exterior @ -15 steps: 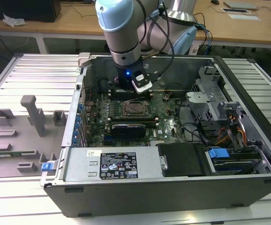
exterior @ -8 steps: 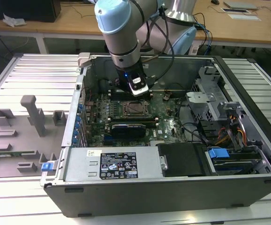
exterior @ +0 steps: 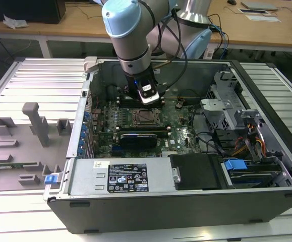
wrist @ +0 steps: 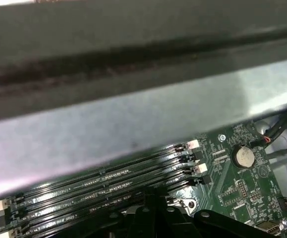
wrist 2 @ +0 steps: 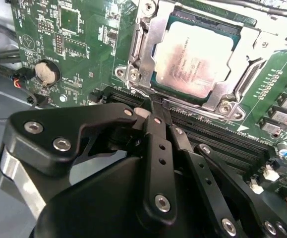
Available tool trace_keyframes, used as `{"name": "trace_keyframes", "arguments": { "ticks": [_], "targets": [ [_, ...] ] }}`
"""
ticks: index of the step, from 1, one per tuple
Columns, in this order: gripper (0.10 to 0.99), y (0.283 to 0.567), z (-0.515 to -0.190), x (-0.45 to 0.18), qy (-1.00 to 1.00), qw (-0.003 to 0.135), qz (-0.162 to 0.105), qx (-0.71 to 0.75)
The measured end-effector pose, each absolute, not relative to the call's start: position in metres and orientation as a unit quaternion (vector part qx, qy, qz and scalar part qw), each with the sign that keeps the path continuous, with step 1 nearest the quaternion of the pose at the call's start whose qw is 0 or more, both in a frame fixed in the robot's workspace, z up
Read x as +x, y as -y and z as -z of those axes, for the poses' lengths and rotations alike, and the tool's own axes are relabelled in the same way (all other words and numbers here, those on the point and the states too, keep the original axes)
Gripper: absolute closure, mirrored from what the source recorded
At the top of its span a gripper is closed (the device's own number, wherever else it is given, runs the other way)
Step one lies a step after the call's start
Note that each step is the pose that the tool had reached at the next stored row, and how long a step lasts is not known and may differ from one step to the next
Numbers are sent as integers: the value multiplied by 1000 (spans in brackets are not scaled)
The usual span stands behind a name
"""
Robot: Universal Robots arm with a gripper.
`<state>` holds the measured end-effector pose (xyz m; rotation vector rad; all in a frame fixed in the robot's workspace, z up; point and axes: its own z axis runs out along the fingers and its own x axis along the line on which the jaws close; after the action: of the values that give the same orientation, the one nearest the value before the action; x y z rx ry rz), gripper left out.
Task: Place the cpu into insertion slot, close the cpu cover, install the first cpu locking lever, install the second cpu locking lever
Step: 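Install the first cpu locking lever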
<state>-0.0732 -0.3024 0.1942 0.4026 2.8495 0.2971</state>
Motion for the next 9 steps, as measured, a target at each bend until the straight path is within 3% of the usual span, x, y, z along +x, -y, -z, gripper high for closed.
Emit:
{"name": "trace_keyframes", "arguments": {
  "ticks": [9],
  "targets": [
    [980, 302, -199, -73, -977, 124, -102, 137]
  ]
}}
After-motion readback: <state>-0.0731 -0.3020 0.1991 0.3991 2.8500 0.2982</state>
